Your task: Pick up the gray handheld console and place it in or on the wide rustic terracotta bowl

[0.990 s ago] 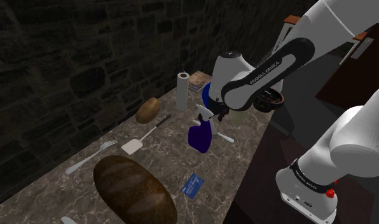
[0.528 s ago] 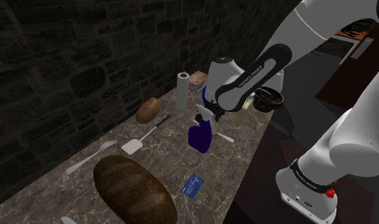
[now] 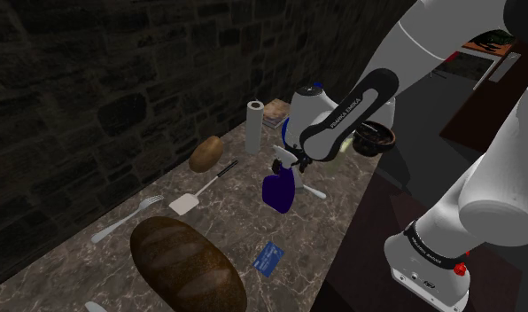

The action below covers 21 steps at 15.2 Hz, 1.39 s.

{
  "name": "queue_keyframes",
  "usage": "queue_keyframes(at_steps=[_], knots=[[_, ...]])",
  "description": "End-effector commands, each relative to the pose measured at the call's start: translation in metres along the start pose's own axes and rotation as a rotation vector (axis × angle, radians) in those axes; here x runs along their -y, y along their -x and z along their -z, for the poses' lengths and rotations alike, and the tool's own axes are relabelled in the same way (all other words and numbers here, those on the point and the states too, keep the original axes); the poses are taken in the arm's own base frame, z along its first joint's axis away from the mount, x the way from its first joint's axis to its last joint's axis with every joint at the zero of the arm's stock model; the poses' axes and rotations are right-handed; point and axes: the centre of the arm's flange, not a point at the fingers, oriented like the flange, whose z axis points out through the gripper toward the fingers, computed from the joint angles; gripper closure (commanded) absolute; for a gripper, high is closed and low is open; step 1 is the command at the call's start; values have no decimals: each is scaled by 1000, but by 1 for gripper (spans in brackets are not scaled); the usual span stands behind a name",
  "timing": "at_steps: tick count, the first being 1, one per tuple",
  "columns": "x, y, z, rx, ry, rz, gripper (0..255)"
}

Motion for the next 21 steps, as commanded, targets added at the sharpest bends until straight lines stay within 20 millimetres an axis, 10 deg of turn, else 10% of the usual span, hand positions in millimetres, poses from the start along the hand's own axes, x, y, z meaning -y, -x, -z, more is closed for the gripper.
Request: queue_keyframes(at_steps=[1,2,3,12,21], knots=[[0,0,0,0,0,0,0],[0,0,0,0,0,0,0],[0,0,0,0,0,0,255],[0,0,0,0,0,0,255],[-1,1,47,0,0,0,255]])
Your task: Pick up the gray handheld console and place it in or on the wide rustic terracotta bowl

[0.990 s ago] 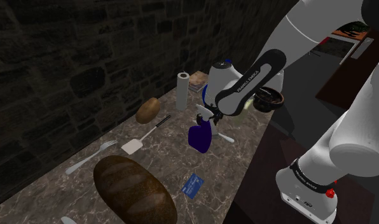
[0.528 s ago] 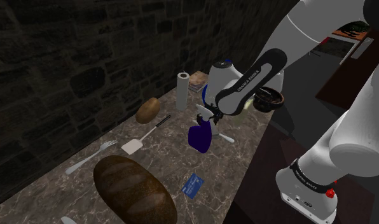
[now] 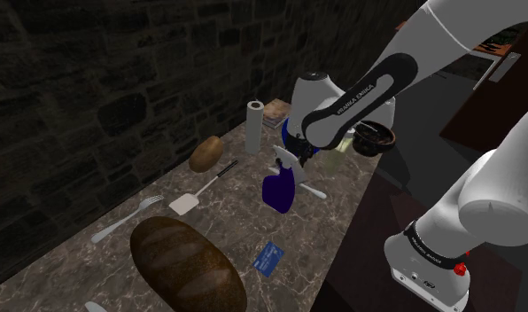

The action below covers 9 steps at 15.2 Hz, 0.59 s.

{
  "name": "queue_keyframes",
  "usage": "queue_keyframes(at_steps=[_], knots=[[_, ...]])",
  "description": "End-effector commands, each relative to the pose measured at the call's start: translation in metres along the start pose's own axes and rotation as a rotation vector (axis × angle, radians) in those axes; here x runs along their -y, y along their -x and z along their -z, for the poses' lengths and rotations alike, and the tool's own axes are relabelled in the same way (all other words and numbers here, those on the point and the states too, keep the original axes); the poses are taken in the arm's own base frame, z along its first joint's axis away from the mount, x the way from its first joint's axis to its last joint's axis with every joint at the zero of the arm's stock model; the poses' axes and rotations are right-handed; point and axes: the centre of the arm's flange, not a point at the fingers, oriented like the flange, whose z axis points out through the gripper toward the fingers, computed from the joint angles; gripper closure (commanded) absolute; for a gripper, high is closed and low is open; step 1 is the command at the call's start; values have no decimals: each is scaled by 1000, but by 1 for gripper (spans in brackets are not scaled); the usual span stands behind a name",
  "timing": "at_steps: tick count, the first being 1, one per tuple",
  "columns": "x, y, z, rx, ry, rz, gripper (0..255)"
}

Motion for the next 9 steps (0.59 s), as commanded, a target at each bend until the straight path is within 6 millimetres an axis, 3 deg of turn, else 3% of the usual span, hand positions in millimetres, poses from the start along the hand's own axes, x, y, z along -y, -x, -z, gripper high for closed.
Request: queue_keyframes(at_steps=[1,8,9], knots=[[0,1,12,0,0,0,255],[-1,1,49,0,0,0,255],[1,1,43,0,0,0,255]])
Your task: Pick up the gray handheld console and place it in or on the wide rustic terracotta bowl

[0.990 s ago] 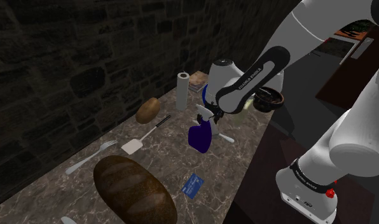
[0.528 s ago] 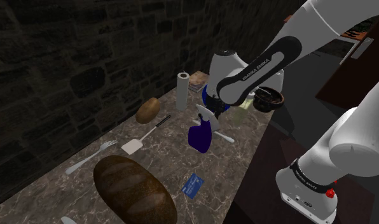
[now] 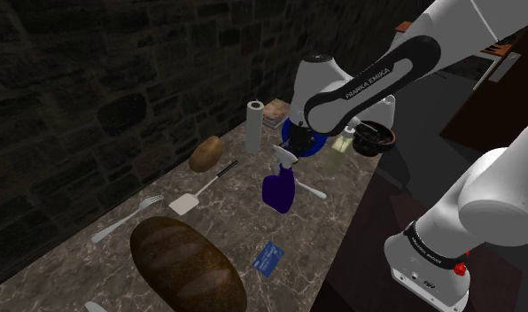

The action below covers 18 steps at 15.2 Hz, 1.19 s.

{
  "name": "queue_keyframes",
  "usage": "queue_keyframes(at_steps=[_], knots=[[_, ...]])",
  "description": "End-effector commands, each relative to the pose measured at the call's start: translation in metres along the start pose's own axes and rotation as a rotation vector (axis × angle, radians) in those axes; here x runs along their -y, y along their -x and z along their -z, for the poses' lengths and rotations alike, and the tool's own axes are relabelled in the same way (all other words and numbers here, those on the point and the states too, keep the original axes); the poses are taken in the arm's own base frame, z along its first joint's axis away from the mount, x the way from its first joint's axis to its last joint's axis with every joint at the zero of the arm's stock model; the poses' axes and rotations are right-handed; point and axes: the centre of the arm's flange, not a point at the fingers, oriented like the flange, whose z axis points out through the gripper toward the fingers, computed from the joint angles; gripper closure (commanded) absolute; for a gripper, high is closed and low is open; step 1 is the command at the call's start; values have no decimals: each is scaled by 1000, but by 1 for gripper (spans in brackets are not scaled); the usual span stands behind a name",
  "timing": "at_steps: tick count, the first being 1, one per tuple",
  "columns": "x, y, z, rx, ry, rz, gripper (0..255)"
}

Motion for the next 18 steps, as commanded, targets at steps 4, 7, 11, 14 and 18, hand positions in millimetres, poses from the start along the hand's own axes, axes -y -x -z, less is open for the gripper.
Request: queue_keyframes(at_steps=[4,7,11,14,18], knots=[[26,2,-34,-38,37,-45,0],[33,2,-55,-49,47,-59,0],[32,1,-76,-49,47,-59,0],[32,0,-84,-49,47,-59,0],[32,0,-84,-49,47,-59,0]])
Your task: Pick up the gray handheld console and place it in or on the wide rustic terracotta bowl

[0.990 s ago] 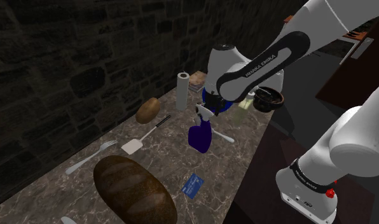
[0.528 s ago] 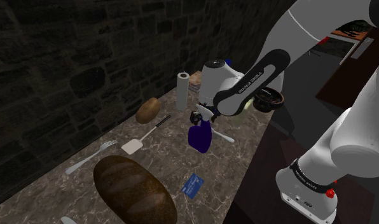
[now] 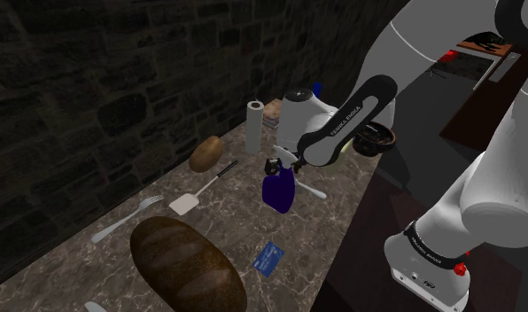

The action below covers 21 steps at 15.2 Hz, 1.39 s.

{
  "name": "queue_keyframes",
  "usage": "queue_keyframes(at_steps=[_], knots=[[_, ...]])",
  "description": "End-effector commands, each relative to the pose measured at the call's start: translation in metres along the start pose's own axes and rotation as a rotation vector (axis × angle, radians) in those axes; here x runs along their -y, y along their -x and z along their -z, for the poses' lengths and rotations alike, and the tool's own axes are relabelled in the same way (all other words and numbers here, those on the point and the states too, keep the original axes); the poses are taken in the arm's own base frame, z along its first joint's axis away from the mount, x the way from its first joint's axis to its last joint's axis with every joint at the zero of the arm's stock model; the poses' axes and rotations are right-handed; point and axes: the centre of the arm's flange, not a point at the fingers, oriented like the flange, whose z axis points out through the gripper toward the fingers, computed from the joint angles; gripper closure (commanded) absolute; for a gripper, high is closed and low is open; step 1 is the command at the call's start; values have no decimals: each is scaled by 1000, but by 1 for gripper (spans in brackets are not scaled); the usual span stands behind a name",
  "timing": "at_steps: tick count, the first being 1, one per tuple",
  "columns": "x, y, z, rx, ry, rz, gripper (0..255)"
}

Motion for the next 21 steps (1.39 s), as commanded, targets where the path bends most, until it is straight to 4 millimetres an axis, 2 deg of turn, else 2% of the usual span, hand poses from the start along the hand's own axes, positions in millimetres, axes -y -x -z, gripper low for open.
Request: queue_keyframes(at_steps=[1,3,4,13,21], knots=[[0,0,0,0,0,0,0],[0,0,0,0,0,0,0],[0,0,0,0,0,0,255],[0,0,0,0,0,0,255],[-3,-2,42,0,0,0,255]])
